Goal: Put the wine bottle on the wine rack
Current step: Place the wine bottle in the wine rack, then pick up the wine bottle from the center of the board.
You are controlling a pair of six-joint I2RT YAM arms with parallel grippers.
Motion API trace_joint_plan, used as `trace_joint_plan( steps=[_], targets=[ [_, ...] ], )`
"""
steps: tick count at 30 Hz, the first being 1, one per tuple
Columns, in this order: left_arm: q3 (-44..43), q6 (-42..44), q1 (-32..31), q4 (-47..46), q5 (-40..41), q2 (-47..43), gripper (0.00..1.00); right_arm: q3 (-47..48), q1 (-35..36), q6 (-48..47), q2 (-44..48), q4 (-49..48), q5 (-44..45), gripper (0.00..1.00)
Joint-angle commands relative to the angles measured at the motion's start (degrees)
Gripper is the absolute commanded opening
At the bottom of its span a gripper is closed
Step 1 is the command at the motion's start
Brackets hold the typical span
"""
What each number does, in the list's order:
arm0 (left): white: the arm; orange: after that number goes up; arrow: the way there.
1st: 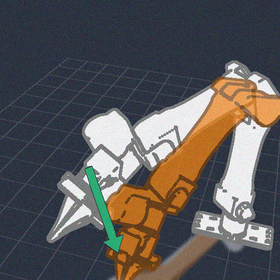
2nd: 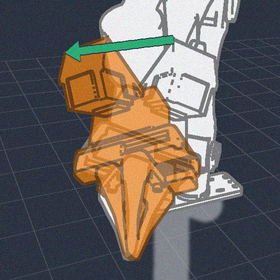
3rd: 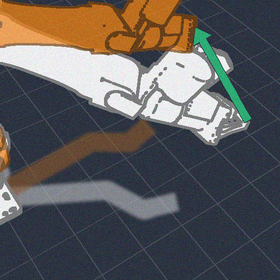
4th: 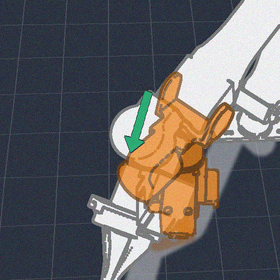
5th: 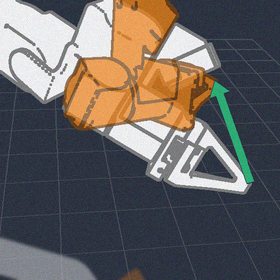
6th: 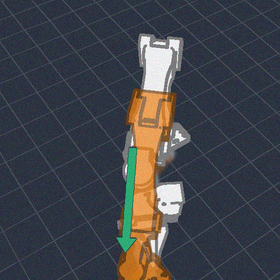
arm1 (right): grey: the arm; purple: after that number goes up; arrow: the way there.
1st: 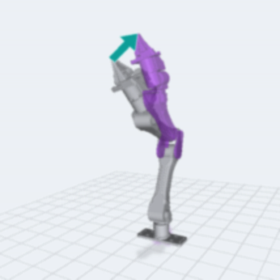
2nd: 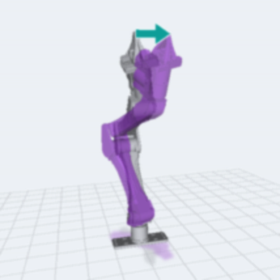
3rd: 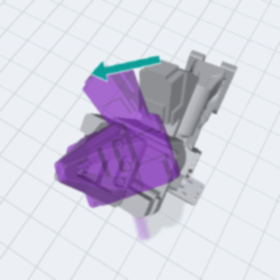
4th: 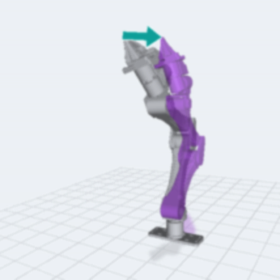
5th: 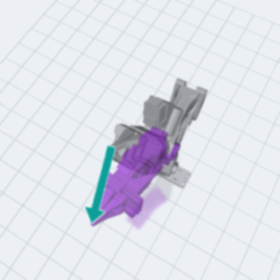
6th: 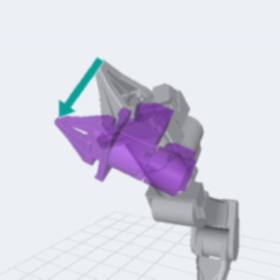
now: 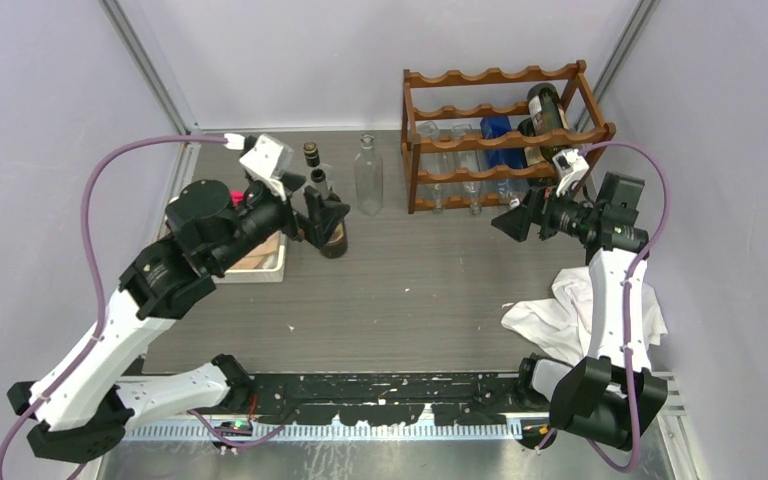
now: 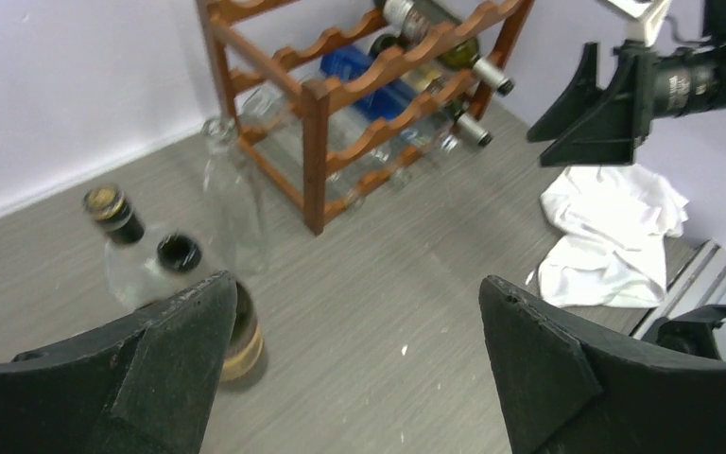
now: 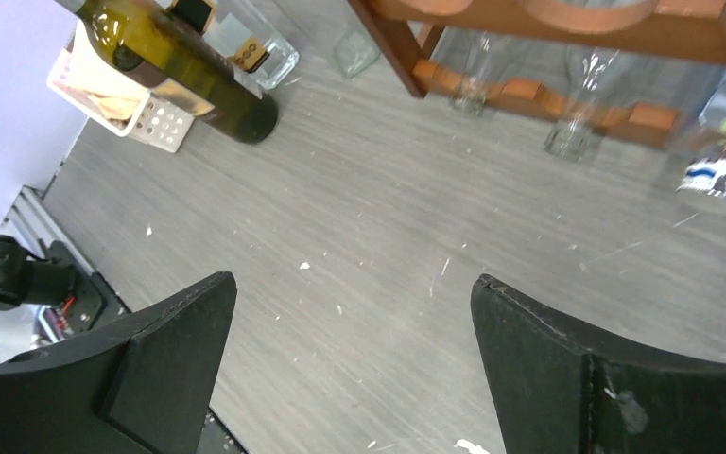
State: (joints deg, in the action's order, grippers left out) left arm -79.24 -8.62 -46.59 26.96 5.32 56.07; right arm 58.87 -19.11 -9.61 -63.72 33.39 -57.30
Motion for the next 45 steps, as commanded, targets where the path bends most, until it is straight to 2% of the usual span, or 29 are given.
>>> trace_joint_plan(
  steps=[1,5,9,13,18,25,27,30,34,37,38,41,42,45],
  targets=[
    [-0.56,-4.48,0.22,10.23,8.54,-2.75,0.97,0.69,0.75,-0.83,1.70,1.92,-0.61,1.00],
    [-0.78,-5.96,0.27,16.42,17.18,1.26,0.97,0.84,1.24,-1.11,0.91,3.24,1.35,1.00],
    [-0.21,-4.82,0.27,14.44,23.11,6.88,0.96,1.16,2.09,-1.44,1.47,4.00,2.82,1.00],
    [-1.97,-3.18,0.58,11.98,28.25,13.99,0.87,1.07,2.56,-1.47,2.19,3.88,3.12,1.00],
    [-4.51,-4.60,3.99,10.64,26.07,21.05,0.75,1.16,3.18,-1.64,2.28,4.07,3.07,1.00],
    [-5.22,-5.81,9.09,7.54,24.61,25.65,0.73,1.16,3.86,-1.82,2.10,4.23,3.22,1.00],
    [-4.95,-6.10,10.27,5.90,23.07,26.15,0.69,1.16,3.94,-1.87,2.03,4.22,3.40,1.00],
    [-5.11,-6.76,11.41,4.15,20.28,27.12,0.64,1.08,4.08,-1.91,1.84,4.19,3.51,1.00],
    [-5.50,-8.28,11.92,3.53,17.94,27.64,0.64,1.07,4.16,-2.08,1.55,4.31,3.77,1.00],
    [-4.94,-9.46,12.31,2.67,15.78,27.36,0.54,1.07,4.23,-2.17,1.33,4.40,3.69,1.00],
    [-4.81,-9.73,12.39,2.52,15.03,27.26,0.47,1.07,4.32,-2.24,1.20,4.47,3.69,1.00],
    [-4.34,-10.71,12.50,2.54,13.82,26.63,0.05,1.20,4.51,-2.55,0.92,4.82,3.56,1.00],
    [-4.22,-11.25,12.53,2.94,13.31,26.10,0.00,1.24,4.64,-2.67,0.74,5.03,3.47,1.00],
    [-3.49,-13.80,12.49,4.10,8.77,22.65,0.00,1.58,5.11,-3.40,0.02,5.90,2.42,1.00]
  ],
)
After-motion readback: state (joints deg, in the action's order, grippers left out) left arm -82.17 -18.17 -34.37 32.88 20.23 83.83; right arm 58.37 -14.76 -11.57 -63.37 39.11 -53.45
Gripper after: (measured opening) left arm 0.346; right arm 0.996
